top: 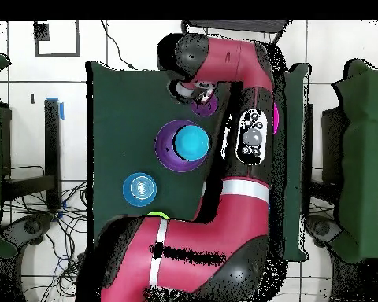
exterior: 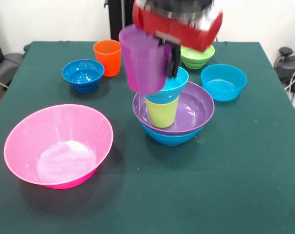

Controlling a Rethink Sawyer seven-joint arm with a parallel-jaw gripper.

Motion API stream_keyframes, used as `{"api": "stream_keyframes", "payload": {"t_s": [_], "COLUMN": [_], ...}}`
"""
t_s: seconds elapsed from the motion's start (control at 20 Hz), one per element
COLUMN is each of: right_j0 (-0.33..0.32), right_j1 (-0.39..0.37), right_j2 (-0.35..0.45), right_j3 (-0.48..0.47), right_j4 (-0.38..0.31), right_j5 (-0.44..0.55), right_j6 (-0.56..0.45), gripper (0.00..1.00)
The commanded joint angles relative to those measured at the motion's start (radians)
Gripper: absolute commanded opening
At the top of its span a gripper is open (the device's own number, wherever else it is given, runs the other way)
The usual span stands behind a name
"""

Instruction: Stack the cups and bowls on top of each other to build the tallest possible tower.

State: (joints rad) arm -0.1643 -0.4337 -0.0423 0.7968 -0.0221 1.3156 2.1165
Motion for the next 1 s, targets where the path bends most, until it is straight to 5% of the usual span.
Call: {"api": "stream_keyframes", "payload": {"t_s": [0.05,1.0], "right_j0": [0.028,0.040], "right_j1": [-0.163,-0.253], "right_j2": [0.084,0.121], "right_j3": [0.282,0.660], "right_j4": [0.003,-0.057], "right_j5": [-0.071,-0.478], "right_j6": [-0.174,-0.130], "gripper": [0.00,0.00]}}
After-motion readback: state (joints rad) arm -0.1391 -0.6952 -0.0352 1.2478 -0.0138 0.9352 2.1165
